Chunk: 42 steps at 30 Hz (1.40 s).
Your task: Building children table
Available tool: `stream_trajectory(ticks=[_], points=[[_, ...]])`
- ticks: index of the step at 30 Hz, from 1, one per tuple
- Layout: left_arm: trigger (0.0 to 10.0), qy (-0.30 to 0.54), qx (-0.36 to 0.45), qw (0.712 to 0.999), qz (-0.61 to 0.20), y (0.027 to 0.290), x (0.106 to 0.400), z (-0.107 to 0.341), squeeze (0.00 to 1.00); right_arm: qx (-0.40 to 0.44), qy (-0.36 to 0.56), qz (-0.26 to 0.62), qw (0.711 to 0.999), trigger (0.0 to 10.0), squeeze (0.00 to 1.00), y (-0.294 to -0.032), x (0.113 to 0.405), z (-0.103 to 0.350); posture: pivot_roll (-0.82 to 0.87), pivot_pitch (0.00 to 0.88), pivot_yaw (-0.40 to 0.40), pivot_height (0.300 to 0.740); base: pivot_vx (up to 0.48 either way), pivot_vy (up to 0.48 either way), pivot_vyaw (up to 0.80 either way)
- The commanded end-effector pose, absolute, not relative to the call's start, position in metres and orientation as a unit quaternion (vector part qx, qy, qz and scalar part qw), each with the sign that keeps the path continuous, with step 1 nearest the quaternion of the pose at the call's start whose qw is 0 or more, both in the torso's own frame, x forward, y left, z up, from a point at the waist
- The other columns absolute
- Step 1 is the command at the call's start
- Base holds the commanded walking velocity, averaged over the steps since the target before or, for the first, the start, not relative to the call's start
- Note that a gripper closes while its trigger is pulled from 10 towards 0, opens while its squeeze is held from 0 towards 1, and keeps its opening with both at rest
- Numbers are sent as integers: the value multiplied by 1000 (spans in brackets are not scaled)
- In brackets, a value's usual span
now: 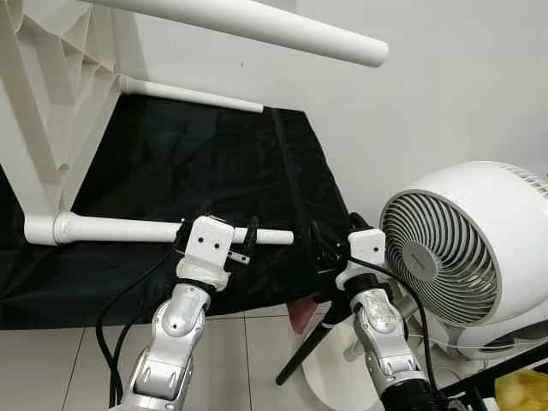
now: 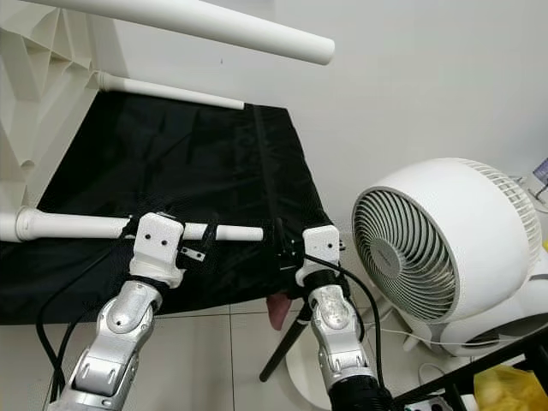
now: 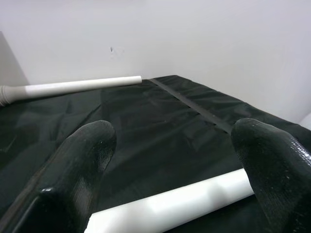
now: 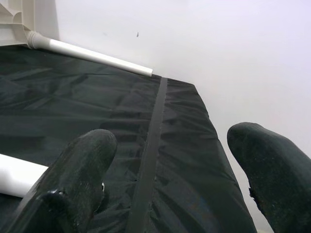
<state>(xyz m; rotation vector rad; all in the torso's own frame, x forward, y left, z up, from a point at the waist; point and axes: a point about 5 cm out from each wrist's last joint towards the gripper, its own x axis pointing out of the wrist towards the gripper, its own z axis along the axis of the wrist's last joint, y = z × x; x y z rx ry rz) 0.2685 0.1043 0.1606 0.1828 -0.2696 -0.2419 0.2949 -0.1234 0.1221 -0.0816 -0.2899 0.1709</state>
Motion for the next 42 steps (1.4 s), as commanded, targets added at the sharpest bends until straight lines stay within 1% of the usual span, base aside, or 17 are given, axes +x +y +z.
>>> stream_trajectory(ticks=[1,12,31,35,42], points=[[10000,-120,81,983,-109,103,270,157,0,-41,-137,77,987,10000,0,-127,295,120,87,47,-174,740,0,0,0],[10000,-105,68,986,-107,104,272,154,0,-40,-137,74,987,10000,0,-127,296,120,86,47,-170,740,0,0,0],[10000,-102,72,987,-103,103,277,156,0,-37,-139,68,987,10000,0,-126,299,122,88,44,-161,740,0,451,0],[10000,-119,89,984,-101,103,276,160,0,-36,-139,66,987,10000,0,-126,299,121,90,42,-158,740,0,0,0],[10000,-120,97,983,-99,102,276,160,0,-35,-138,67,988,10000,0,-124,299,120,94,40,-158,740,0,0,0]])
